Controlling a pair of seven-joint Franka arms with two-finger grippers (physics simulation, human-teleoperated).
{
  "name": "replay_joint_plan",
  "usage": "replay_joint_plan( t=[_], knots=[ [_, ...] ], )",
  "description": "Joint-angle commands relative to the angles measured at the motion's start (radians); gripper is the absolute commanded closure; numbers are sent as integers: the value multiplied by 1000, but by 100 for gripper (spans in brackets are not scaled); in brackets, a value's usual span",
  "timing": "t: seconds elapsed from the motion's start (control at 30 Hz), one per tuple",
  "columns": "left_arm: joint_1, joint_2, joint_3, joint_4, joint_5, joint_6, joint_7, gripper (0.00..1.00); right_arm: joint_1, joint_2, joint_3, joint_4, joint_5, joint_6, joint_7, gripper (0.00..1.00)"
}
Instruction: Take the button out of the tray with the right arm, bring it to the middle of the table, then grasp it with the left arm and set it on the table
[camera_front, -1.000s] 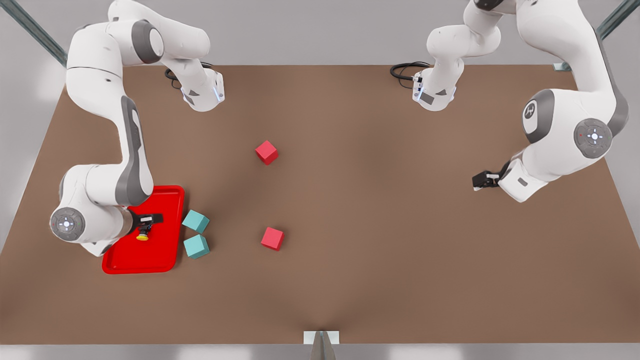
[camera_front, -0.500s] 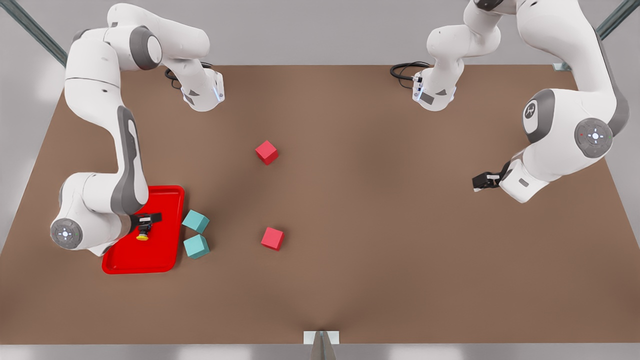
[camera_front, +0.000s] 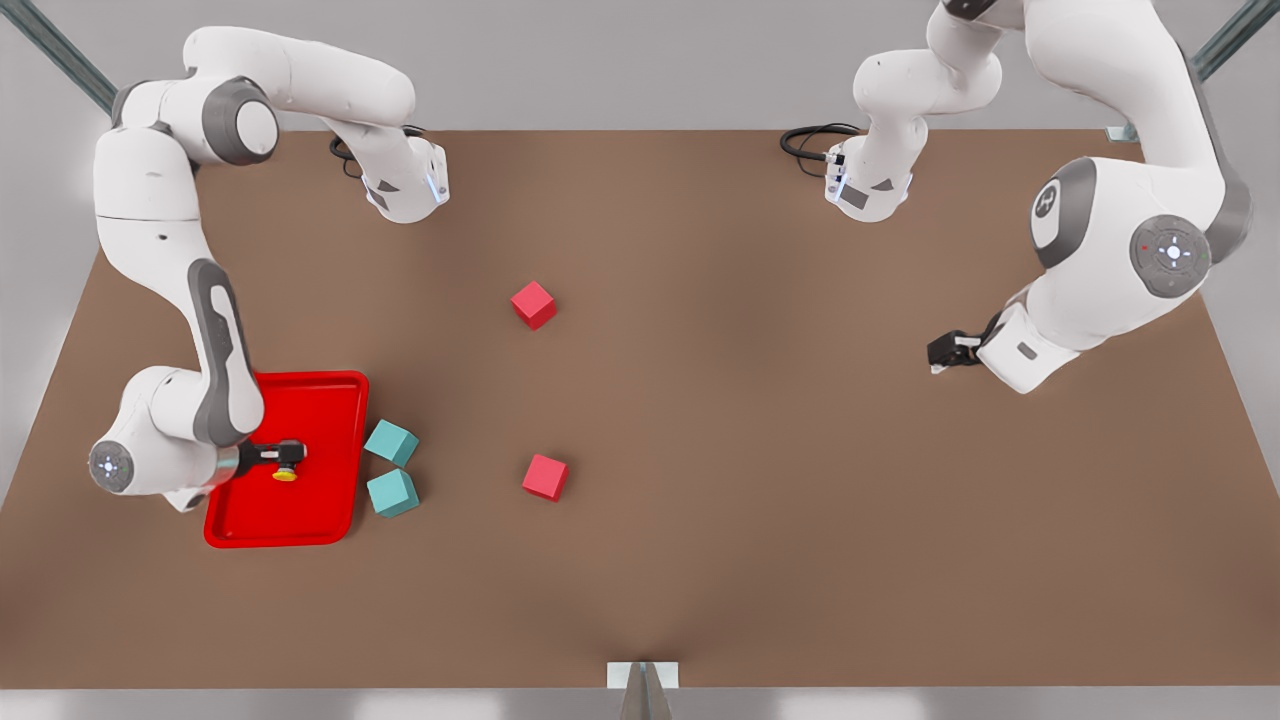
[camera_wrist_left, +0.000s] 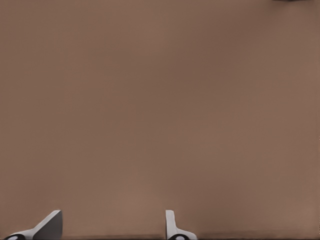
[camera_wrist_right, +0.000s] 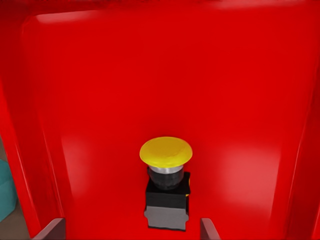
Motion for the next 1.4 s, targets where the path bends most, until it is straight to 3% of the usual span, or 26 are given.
replay_joint_plan(
  t=[0.0, 0.2, 1.27, 1.3, 1.37],
  knots=[
    [-8, -3, -4, 4, -2, -61, -20, 0, -53, -6, 51, -27, -52, 212, -85, 0],
    [-10, -3, -4, 10, 0, -63, -20, 0, -67, -67, 66, -170, -137, 280, -83, 0],
    [-51, 40, -3, 6, 4, -55, -49, 0, -120, -90, 80, -374, -210, 462, -69, 0],
    [-56, 40, -3, 6, 7, -57, -49, 0, -122, -92, 80, -378, -210, 469, -69, 2],
    [-66, 40, -4, 7, 30, -58, -55, 0, -122, -92, 80, -378, -210, 469, -68, 20]
  ],
)
